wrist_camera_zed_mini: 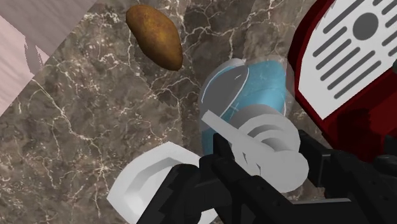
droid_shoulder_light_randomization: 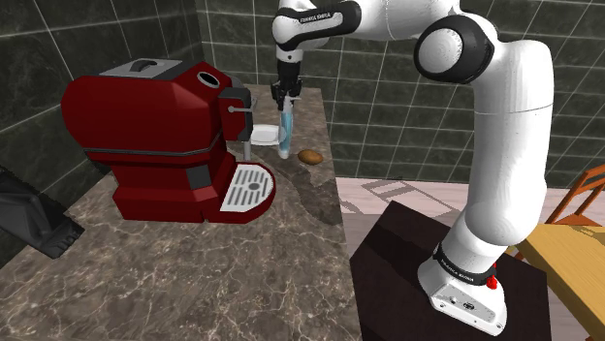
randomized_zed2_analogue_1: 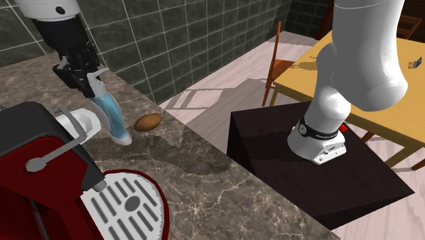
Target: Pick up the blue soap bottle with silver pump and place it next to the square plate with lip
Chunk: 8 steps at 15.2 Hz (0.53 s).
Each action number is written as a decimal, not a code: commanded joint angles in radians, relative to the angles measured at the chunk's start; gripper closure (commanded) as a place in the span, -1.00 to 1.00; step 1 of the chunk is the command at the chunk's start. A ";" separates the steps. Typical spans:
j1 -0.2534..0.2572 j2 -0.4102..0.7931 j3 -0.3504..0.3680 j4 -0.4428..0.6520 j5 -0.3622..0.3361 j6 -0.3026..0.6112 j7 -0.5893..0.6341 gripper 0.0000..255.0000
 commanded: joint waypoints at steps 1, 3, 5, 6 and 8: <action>0.001 0.005 0.000 -0.019 0.000 0.025 0.001 1.00; 0.001 0.007 0.000 -0.042 0.000 0.050 0.000 1.00; 0.001 0.010 0.000 -0.064 0.000 0.076 0.000 1.00; 0.001 0.012 0.000 -0.075 0.000 0.088 0.000 1.00; 0.001 0.018 0.000 -0.098 0.000 0.117 0.000 1.00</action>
